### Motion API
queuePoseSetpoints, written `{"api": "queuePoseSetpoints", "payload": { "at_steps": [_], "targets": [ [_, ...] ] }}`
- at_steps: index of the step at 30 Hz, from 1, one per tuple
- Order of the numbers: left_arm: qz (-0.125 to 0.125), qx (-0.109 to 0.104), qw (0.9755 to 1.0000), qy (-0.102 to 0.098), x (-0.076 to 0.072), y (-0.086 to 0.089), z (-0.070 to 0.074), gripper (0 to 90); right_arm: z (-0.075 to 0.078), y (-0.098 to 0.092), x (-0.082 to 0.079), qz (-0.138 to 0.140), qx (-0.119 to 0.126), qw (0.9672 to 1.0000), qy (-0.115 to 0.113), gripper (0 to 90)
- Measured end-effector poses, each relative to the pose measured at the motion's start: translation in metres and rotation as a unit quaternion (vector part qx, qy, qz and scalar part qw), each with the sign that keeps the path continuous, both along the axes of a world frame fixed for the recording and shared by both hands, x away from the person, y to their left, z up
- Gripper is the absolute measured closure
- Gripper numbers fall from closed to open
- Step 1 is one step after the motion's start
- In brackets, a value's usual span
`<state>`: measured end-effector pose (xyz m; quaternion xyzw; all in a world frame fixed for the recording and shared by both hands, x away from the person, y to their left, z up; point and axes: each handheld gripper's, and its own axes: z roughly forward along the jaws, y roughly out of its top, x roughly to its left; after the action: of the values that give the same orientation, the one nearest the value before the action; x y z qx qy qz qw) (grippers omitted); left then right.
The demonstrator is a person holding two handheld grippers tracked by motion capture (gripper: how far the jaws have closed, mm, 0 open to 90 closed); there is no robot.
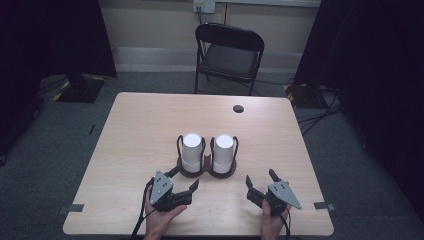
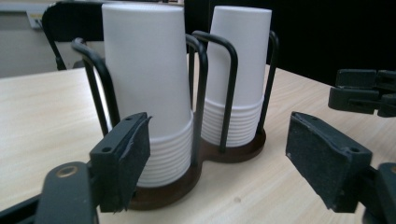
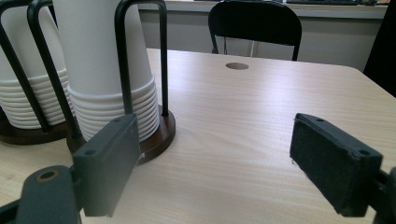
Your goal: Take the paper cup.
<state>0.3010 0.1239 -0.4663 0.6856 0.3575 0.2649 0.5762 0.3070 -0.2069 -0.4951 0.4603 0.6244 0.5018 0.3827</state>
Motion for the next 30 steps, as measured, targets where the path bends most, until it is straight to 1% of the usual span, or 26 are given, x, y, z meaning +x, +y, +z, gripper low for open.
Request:
{"api": "queuePoseSetpoints", "payload": {
  "at_steps": [1,2,4,5,6,9,10,11,12,13,16,17,18,19,20,22,23,24,26,27,29,30],
  "targets": [
    [-0.008,0.000,1.0000,-0.002,0.001,-0.002,0.002,24.1,0.000,0.000,0.000,0.001,0.001,1.0000,0.000,15.5],
    [-0.008,0.000,1.0000,-0.002,0.001,-0.002,0.002,24.0,0.000,0.000,0.000,0.001,0.001,1.0000,0.000,15.5],
    [-0.021,0.005,0.9998,-0.004,0.003,-0.004,0.004,24.4,0.000,0.000,0.000,0.002,0.000,1.0000,0.000,15.5],
    [-0.021,0.004,0.9998,-0.005,0.003,-0.005,0.005,26.3,0.000,0.001,0.000,0.002,-0.002,1.0000,0.002,15.5],
    [-0.026,0.006,0.9996,-0.005,0.006,-0.008,0.008,26.6,0.000,0.001,0.001,0.006,-0.003,1.0000,0.005,15.5],
    [-0.030,0.015,0.9994,-0.004,0.009,-0.011,0.010,26.1,0.000,0.001,0.001,0.006,-0.003,1.0000,0.005,15.5],
    [-0.036,0.017,0.9992,-0.006,0.010,-0.013,0.012,26.2,0.000,0.001,0.001,0.006,-0.002,1.0000,0.005,15.5],
    [-0.040,0.014,0.9991,-0.006,0.011,-0.014,0.013,26.2,0.000,0.001,0.001,0.006,-0.002,1.0000,0.005,15.5],
    [-0.053,0.011,0.9984,-0.014,0.012,-0.017,0.015,25.8,0.000,0.000,0.001,0.005,-0.002,1.0000,0.006,15.5],
    [-0.053,0.011,0.9984,-0.014,0.012,-0.017,0.015,25.8,0.000,0.000,0.001,0.005,-0.002,1.0000,0.006,15.5],
    [-0.066,0.018,0.9975,-0.021,0.014,-0.022,0.021,25.8,0.000,0.001,0.001,0.005,-0.003,1.0000,0.005,15.5],
    [-0.070,0.014,0.9972,-0.022,0.016,-0.025,0.024,25.9,0.000,0.001,0.001,0.005,-0.002,1.0000,0.005,15.5],
    [-0.070,0.014,0.9972,-0.022,0.016,-0.025,0.024,25.9,0.000,0.001,0.001,0.005,-0.002,1.0000,0.005,15.5],
    [-0.076,0.011,0.9968,-0.024,0.018,-0.028,0.027,25.8,0.000,0.000,0.001,0.005,-0.002,1.0000,0.004,15.5],
    [-0.079,0.012,0.9966,-0.022,0.020,-0.029,0.029,25.2,0.000,0.000,0.001,0.006,0.000,1.0000,0.003,15.5],
    [-0.077,0.012,0.9965,-0.030,0.021,-0.032,0.032,23.3,0.000,0.000,0.000,0.007,-0.001,1.0000,0.002,15.3],
    [-0.077,0.012,0.9965,-0.030,0.021,-0.032,0.032,22.2,0.000,0.000,0.000,0.007,-0.001,1.0000,0.002,15.3],
    [-0.080,0.012,0.9962,-0.032,0.023,-0.034,0.036,21.7,0.000,0.000,0.000,0.008,0.000,1.0000,0.002,15.0],
    [-0.082,0.011,0.9961,-0.031,0.025,-0.035,0.037,21.3,0.000,0.000,0.000,0.008,0.001,1.0000,0.003,14.8],
    [-0.084,0.015,0.9959,-0.032,0.027,-0.037,0.040,18.4,0.000,0.000,0.001,0.009,0.001,0.9999,0.005,14.8],
    [-0.085,0.016,0.9958,-0.030,0.028,-0.039,0.042,18.1,0.000,0.000,0.001,0.009,0.001,1.0000,0.004,14.8],
    [-0.089,0.017,0.9954,-0.030,0.029,-0.040,0.043,18.1,0.000,0.000,0.001,0.009,0.001,1.0000,0.004,14.8]
  ]
}}
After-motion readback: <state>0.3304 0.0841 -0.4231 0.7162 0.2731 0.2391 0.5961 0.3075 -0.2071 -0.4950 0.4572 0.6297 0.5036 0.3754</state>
